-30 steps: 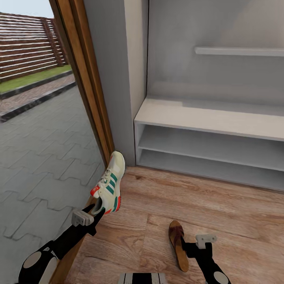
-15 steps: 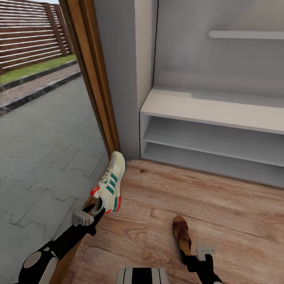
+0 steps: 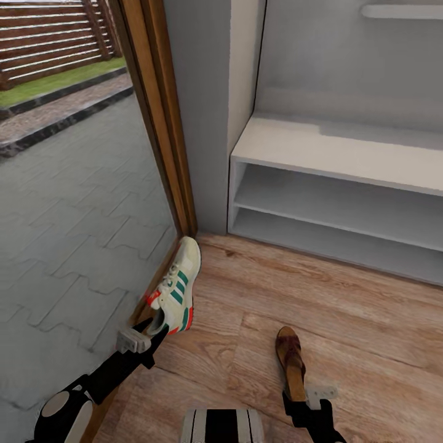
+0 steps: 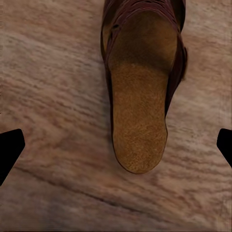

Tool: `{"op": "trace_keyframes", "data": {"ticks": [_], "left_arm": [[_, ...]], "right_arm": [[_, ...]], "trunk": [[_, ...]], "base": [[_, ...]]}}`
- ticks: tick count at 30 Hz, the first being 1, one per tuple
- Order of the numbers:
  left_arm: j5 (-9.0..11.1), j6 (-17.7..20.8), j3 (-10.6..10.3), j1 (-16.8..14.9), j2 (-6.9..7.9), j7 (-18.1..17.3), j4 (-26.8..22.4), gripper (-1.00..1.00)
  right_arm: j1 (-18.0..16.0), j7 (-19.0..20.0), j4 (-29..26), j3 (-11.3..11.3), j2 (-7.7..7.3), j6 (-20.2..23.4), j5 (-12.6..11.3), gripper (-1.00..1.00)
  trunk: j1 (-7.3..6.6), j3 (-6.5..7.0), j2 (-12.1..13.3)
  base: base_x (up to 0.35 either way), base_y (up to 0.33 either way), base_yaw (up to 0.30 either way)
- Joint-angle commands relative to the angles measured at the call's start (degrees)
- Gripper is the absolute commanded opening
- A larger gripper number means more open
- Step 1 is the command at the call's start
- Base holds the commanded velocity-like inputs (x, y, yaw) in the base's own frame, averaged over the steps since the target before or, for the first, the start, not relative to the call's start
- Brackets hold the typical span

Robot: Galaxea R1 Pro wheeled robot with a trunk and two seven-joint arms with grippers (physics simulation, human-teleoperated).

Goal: Pick up the two gym shoes and the two sandals from the corridor floor and place them onto the hallstand (shoe rack) in the corridor, making sure they are on the rack and not on the floor. Arrange them so the two gym shoes are next to each other and the two sandals are next to each other.

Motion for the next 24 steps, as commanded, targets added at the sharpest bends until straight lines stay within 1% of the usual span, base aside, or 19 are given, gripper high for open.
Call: {"op": "trace_keyframes", "data": {"ticks": [1, 2, 5, 9, 14, 18, 21, 22, 24], "left_arm": [[0.6, 0.6, -0.7, -0.2, 0.0, -0.3, 0.0, -1.0], [0.6, 0.6, -1.3, -0.5, 0.0, -0.3, 0.0, -1.0], [0.6, 0.6, -2.0, -1.1, 0.0, -0.3, 0.0, -1.0], [0.6, 0.6, -2.4, -2.2, 0.0, -0.3, 0.0, -1.0], [0.6, 0.6, -3.1, -3.5, -0.01, -0.3, 0.0, -1.0], [0.6, 0.6, -4.1, -3.8, 0.0, -0.3, 0.0, -1.0], [0.5, 0.6, -4.6, -3.9, 0.0, -0.3, 0.0, -1.0], [0.5, 0.6, -4.7, -3.9, 0.0, -0.3, 0.0, -1.0], [0.5, 0.6, -4.9, -3.9, 0.0, -0.3, 0.0, -1.0]], "right_arm": [[0.0, 0.0, -0.1, 0.0, -0.02, 0.0, 0.1, 1.0], [0.0, -0.1, -0.2, 0.0, -0.02, -0.2, 0.1, 1.0], [0.0, -0.1, -0.2, 0.0, -0.02, -0.3, 0.1, 1.0], [0.0, 0.0, -0.3, 0.0, -0.02, -0.4, 0.1, 1.0], [0.1, -0.1, -0.3, -0.1, -0.02, -0.5, 0.1, 1.0], [0.1, -0.1, -0.3, -0.1, -0.02, -0.5, 0.1, 1.0], [0.0, -0.1, -0.3, -0.3, -0.02, -0.5, 0.1, 1.0], [0.1, -0.1, -0.3, -0.5, -0.02, -0.5, 0.0, 1.0], [0.0, -0.1, -0.3, -2.1, -0.02, -0.5, 0.0, 1.0]], "trunk": [[0.01, -0.35, 0.0], [0.04, -0.66, 0.0], [0.12, -1.58, -0.1], [0.22, -2.8, -0.1], [0.22, -3.17, -0.1], [0.22, -3.27, -0.1], [0.22, -3.3, -0.1], [0.22, -3.3, -0.1], [0.22, -3.3, -0.1]], "base": [[0.0, 0.0, 0.127], [0.0, 0.0, 0.128], [0.0, 0.0, 0.128], [0.0, 0.0, 0.128], [0.0, 0.0, 0.118], [0.0, 0.0, 0.041], [0.0, 0.0, 0.012], [0.0, 0.0, 0.006], [0.0, 0.0, 0.002]]}}
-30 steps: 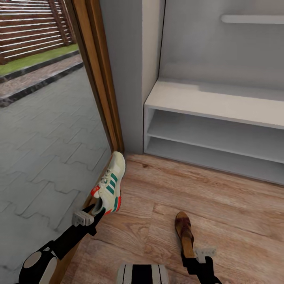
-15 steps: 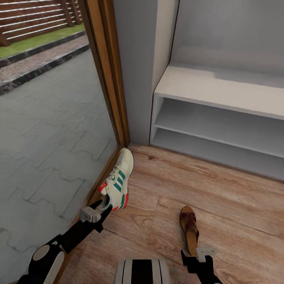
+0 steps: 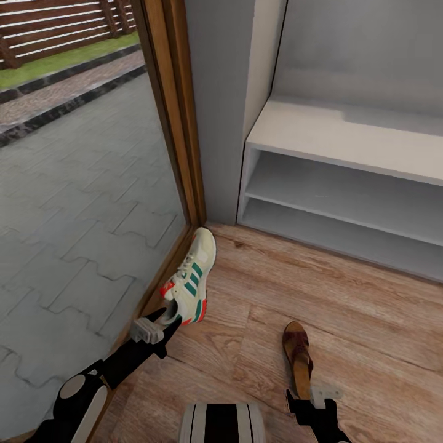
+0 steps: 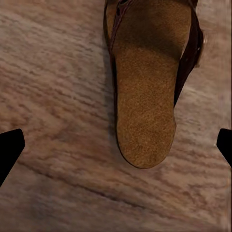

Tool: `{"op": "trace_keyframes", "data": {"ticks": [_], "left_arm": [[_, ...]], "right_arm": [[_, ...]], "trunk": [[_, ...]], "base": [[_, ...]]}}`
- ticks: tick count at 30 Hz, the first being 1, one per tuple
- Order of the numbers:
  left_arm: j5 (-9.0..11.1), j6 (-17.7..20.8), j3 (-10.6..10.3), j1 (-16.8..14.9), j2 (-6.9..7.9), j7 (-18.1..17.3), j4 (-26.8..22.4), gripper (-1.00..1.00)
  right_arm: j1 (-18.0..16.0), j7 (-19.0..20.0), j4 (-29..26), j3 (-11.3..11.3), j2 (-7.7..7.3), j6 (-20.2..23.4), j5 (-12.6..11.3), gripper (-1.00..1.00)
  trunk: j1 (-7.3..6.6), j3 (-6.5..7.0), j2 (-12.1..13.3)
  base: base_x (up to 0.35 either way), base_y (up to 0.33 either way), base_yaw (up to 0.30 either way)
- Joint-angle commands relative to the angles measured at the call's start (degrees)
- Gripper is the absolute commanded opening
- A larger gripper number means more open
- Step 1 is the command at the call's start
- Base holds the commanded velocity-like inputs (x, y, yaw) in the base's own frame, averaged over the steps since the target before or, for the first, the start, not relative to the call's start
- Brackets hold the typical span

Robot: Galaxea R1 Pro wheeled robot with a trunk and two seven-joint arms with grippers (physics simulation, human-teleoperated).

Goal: Pick up the two gym shoes and the two sandals from the corridor floor and place them onto the hallstand (shoe rack) in the corridor, making sure they are on the rack and not on the floor. Arrange them so the two gym shoes are next to each other and the two sandals are next to each other.

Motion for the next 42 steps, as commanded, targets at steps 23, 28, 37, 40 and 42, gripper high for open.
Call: {"op": "trace_keyframes", "data": {"ticks": [23, 28, 37, 40, 42], "left_arm": [[0.6, 0.6, -0.3, 0.0, -0.02, -0.1, 0.0, -1.0], [0.6, 0.6, -0.3, 0.0, -0.04, -0.1, 0.0, -1.0], [0.6, 0.5, -0.3, 0.0, -0.06, -0.1, 0.0, -1.0], [0.6, 0.6, -0.3, 0.0, -0.06, -0.1, 0.0, -1.0], [0.6, 0.6, -0.4, 0.0, -0.06, -0.1, 0.0, -1.0]], "right_arm": [[0.0, -0.1, 0.1, -2.1, 0.08, 0.1, 0.1, 1.0], [0.0, -0.1, 0.1, -2.1, 0.04, 0.1, 0.1, 1.0], [-0.1, -0.1, 0.1, -2.1, 0.01, 0.1, 0.1, 1.0], [-0.2, -0.1, 0.2, -2.1, 0.0, 0.1, 0.1, 1.0], [-0.3, -0.1, 0.1, -2.1, 0.02, 0.1, 0.1, 1.0]], "trunk": [[0.33, -4.04, -0.2], [0.45, -5.32, -0.3], [0.69, -8.02, -0.4], [0.76, -8.93, -0.4], [0.82, -9.54, -0.4]], "base": [[0.0, 0.0, 0.0], [0.0, 0.0, 0.022], [0.0, 0.0, 0.082], [0.0, 0.0, 0.094], [0.0, 0.0, 0.099]]}}
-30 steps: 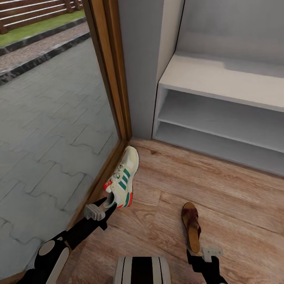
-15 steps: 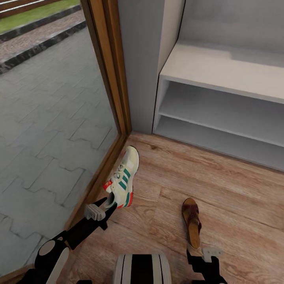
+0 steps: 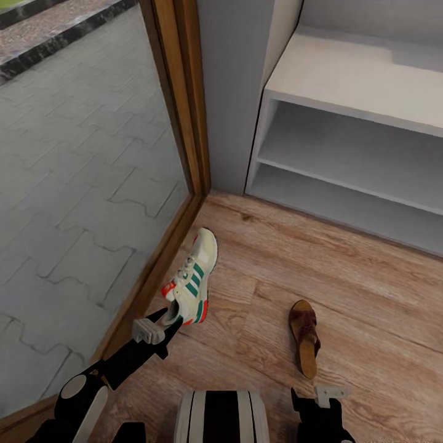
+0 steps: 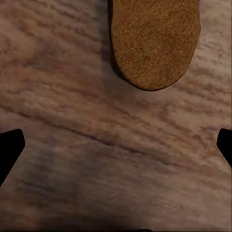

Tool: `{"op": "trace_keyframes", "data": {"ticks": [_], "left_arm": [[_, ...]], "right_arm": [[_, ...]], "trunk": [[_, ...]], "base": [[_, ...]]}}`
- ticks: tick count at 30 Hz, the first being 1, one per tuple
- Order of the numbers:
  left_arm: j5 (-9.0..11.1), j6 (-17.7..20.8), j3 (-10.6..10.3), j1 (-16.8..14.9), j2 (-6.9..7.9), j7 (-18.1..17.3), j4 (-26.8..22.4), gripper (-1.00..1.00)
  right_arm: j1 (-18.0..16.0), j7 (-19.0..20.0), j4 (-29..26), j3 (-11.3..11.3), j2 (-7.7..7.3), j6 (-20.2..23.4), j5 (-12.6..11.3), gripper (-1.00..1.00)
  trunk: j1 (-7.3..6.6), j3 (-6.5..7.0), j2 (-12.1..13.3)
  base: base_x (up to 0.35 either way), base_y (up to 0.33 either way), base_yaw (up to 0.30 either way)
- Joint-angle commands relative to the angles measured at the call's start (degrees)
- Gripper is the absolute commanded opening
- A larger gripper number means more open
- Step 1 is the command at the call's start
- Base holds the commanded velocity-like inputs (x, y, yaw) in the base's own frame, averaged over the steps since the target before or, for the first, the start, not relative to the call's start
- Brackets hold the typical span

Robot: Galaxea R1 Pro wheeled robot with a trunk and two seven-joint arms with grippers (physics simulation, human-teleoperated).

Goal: Pick up the two gym shoes and the two sandals from the corridor floor and place them onto the hallstand (shoe rack) in the corridor, making sure they are on the rack and not on the floor. Arrange them so the two gym shoes are next to each other and the two sandals are next to each other.

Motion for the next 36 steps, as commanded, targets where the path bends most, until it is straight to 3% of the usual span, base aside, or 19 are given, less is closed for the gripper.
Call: {"op": "trace_keyframes", "data": {"ticks": [1, 5, 11, 25, 36], "left_arm": [[0.7, 0.6, -0.1, 0.0, 0.03, -0.1, 0.0, -1.0], [0.7, 0.6, -0.8, 0.0, 0.03, -0.1, 0.0, -1.0], [0.6, 0.6, -1.0, 0.0, 0.03, -0.1, 0.0, -1.0], [0.7, 0.6, -1.1, 0.0, 0.03, -0.1, 0.0, -1.0], [0.7, 0.6, -1.1, 0.0, 0.03, -0.1, 0.0, -1.0]], "right_arm": [[0.0, -0.1, 0.0, 0.0, 0.0, 0.1, 0.1, 1.0], [-0.8, -0.1, 0.0, 0.0, -0.02, 0.1, 0.1, 1.0], [-2.0, -0.1, -0.1, -0.1, -0.02, 0.1, 0.1, 1.0], [-2.3, -0.1, 0.3, -0.1, -0.21, 0.1, 0.1, 1.0], [-6.1, -0.1, 0.4, -0.1, -0.56, 0.1, 0.0, 1.0]], "trunk": [[0.02, -0.34, 0.0], [0.12, -1.57, -0.1], [0.12, -2.06, -0.1], [0.12, -2.22, -0.1], [0.12, -2.22, -0.1]], "base": [[0.0, 0.0, 0.101], [0.0, 0.0, 0.104], [0.0, 0.0, 0.105], [0.0, 0.0, 0.016], [0.0, 0.0, 0.0]]}}
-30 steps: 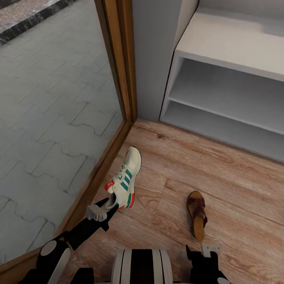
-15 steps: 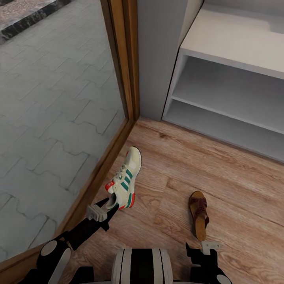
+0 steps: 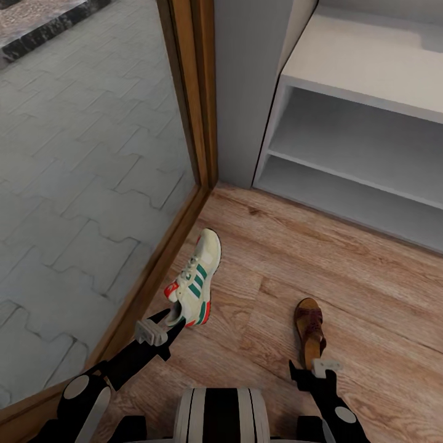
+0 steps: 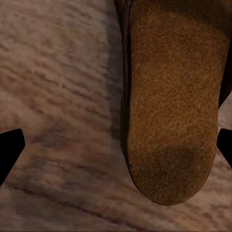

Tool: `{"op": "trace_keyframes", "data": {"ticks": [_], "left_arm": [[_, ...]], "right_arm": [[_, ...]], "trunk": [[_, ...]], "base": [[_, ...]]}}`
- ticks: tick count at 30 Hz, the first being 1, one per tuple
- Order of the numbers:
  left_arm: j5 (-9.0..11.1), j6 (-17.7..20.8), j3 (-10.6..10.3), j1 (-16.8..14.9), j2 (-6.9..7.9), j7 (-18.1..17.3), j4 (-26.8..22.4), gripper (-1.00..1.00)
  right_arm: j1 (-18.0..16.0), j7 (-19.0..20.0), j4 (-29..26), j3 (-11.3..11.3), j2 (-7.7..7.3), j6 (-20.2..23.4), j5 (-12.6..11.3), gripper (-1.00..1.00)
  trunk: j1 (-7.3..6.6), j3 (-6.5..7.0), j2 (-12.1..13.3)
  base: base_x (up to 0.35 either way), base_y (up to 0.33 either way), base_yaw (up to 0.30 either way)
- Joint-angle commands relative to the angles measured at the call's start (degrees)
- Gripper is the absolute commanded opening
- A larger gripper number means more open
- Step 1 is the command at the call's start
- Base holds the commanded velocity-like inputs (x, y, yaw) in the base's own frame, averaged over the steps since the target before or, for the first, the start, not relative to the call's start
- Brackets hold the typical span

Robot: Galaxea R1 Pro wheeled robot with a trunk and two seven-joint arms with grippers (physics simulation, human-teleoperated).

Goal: Pick up the two gym shoes and the two sandals from the corridor floor and place them onto the hallstand (shoe rack) in the corridor, making sure they are on the rack and not on the floor. Arrange them so the two gym shoes are next to each other and the two sandals are next to each other.

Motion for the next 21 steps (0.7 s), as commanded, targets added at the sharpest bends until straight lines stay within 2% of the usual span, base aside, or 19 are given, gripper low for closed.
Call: {"op": "trace_keyframes", "data": {"ticks": [1, 21], "left_arm": [[0.6, 0.6, 0.0, 0.0, 0.03, -0.1, 0.0, -1.0], [0.6, 0.6, 0.0, 0.0, 0.03, -0.1, 0.0, -1.0]], "right_arm": [[-0.1, -0.1, 0.0, 0.0, -0.03, 0.1, 0.1, 1.0], [-0.2, -0.1, 0.1, 0.0, -0.12, 0.1, -0.1, 1.0]], "trunk": [[-0.01, -0.03, 0.0], [-0.01, -0.03, 0.0]], "base": [[0.0, 0.0, 0.0], [0.0, 0.0, 0.0]]}}
